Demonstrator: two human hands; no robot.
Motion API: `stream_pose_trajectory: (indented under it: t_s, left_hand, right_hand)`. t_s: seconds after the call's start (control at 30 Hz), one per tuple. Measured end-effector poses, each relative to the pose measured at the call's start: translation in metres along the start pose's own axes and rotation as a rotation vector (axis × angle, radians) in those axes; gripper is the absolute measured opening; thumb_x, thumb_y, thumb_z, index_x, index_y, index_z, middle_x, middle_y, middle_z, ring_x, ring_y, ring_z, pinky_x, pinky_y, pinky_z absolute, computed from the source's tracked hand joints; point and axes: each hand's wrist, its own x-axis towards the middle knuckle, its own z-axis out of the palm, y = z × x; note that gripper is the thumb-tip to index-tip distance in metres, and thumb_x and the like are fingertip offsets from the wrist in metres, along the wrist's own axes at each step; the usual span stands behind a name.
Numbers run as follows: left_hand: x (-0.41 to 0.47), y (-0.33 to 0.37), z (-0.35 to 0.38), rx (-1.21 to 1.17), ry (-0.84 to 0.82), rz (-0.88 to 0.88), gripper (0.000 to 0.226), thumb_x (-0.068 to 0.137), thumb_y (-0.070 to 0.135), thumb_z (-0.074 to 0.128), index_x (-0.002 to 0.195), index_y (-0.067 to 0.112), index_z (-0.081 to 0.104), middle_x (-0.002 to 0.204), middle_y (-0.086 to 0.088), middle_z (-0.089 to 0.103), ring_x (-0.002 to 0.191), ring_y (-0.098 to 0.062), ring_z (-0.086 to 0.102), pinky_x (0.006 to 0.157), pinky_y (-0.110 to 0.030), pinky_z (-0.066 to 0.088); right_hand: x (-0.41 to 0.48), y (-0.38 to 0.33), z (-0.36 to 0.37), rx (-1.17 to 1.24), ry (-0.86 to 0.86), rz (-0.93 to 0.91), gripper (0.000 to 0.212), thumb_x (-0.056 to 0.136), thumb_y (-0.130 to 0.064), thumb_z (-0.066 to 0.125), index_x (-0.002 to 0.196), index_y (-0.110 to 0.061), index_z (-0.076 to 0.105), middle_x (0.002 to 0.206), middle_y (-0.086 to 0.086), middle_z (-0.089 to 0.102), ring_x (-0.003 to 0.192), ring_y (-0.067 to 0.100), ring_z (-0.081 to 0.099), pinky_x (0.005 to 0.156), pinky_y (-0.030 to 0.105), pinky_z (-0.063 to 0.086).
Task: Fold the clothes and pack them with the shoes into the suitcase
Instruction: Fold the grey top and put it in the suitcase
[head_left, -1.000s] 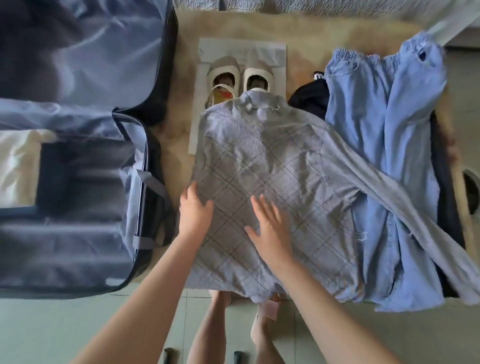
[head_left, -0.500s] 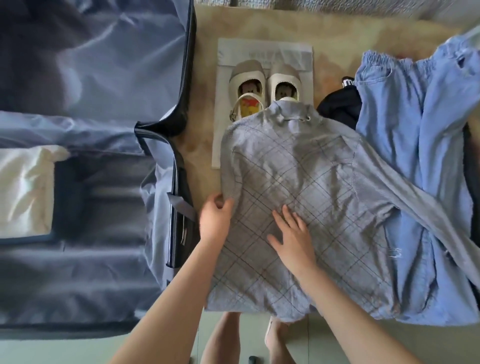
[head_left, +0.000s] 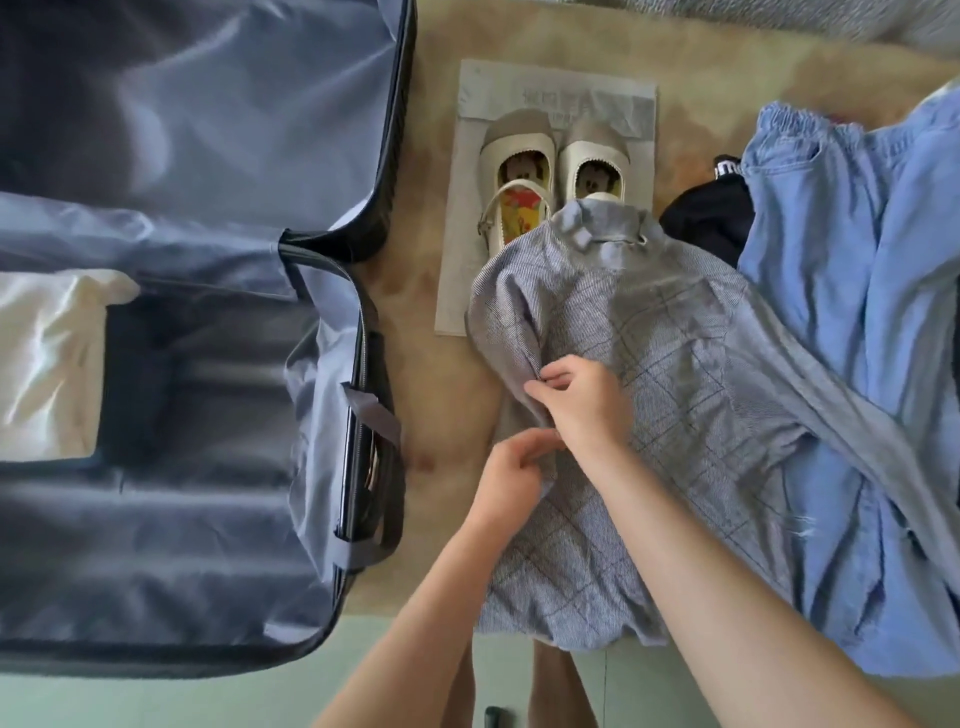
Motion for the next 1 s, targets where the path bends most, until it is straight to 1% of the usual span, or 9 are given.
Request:
stream_pose_trajectory:
  t_s: [0.17,0.3,0.4,0.5,0.6,0.67,0.77,0.87,1.0]
  left_hand:
    - [-0.001,0.001,0.0,-0.03,0.027,-0.006,0.05,0.076,-0.025,0.037,0.09,0.013,0.066,0.088,0.006,0.069,0.077,0.004,0.06,0.07,-0.007,0.043]
    - [-0.003,-0.004,0.001,-0.058,0.089,-0.009,0.052,0.073,-0.025,0.035,0.077,0.018,0.064,0.071,0.012,0.068,0.072,-0.003,0.063,0.071,-0.014,0.046]
    - [-0.01,-0.006,-0.004,-0.068,0.345,0.0,0.044,0.08,-0.02,0.036,0.086,0.013,0.065,0.084,0.007,0.068,0.077,-0.003,0.063,0.076,-0.022,0.053]
    - [-0.004,-0.004,-0.015,-0.002,0.567,0.01,0.023,0.095,0.003,0.048,0.109,0.015,0.062,0.104,0.008,0.065,0.095,0.0,0.059,0.084,-0.024,0.05]
    - [0.018,0.0,-0.023,0.065,0.438,-0.132,0.028,0.095,0.02,0.055,0.122,0.014,0.058,0.113,0.007,0.061,0.105,-0.011,0.057,0.087,-0.017,0.039]
    - [0.03,0.003,-0.02,0.079,0.336,-0.198,0.031,0.094,0.026,0.058,0.122,0.013,0.06,0.112,0.002,0.064,0.107,-0.016,0.059,0.091,-0.023,0.042]
    - [0.042,0.01,-0.013,0.087,0.296,-0.216,0.034,0.089,0.027,0.064,0.121,0.013,0.062,0.112,0.0,0.066,0.104,-0.015,0.061,0.087,-0.02,0.041]
    - [0.044,0.014,-0.01,0.019,0.271,-0.248,0.029,0.083,0.024,0.072,0.109,0.014,0.068,0.098,0.0,0.069,0.09,-0.015,0.064,0.08,-0.023,0.047]
    - [0.033,0.017,-0.015,-0.241,0.38,-0.279,0.013,0.075,0.021,0.08,0.084,0.018,0.07,0.081,0.003,0.07,0.072,-0.011,0.063,0.071,-0.025,0.052]
  right_hand:
    - [0.002,-0.001,0.003,-0.018,-0.048,-0.087,0.043,0.07,-0.056,0.075,0.1,-0.025,0.068,0.09,-0.011,0.069,0.085,0.012,0.063,0.073,0.031,0.05]
    - [0.003,0.003,0.009,-0.176,0.016,-0.182,0.016,0.084,-0.034,0.069,0.096,-0.024,0.07,0.093,-0.003,0.071,0.089,0.02,0.062,0.065,0.03,0.044]
    - [0.008,0.015,0.0,-0.015,0.052,-0.091,0.01,0.091,-0.024,0.061,0.095,-0.02,0.069,0.088,-0.004,0.07,0.08,0.019,0.062,0.06,0.027,0.038]
    - [0.009,0.034,-0.016,0.129,0.062,-0.052,0.011,0.091,-0.021,0.063,0.097,-0.013,0.068,0.081,-0.006,0.062,0.077,0.016,0.06,0.065,0.029,0.045]
    - [0.009,0.052,-0.021,0.26,0.067,-0.017,0.014,0.087,-0.018,0.066,0.097,-0.009,0.069,0.083,-0.001,0.065,0.081,0.018,0.064,0.069,0.027,0.047]
    - [0.009,0.057,-0.022,0.324,0.055,-0.005,0.015,0.087,-0.017,0.067,0.098,-0.008,0.069,0.087,0.003,0.069,0.082,0.016,0.064,0.07,0.025,0.047]
    - [0.008,0.056,-0.023,0.333,0.045,-0.027,0.015,0.088,-0.018,0.066,0.099,-0.009,0.069,0.09,0.003,0.071,0.083,0.016,0.065,0.074,0.029,0.052]
    - [0.008,0.059,-0.023,0.345,0.081,-0.01,0.012,0.088,-0.018,0.066,0.097,-0.012,0.069,0.088,0.001,0.07,0.083,0.017,0.066,0.076,0.034,0.053]
    - [0.007,0.067,-0.021,0.318,0.15,0.032,0.01,0.086,-0.018,0.068,0.094,-0.012,0.07,0.085,0.001,0.07,0.082,0.02,0.067,0.078,0.041,0.054]
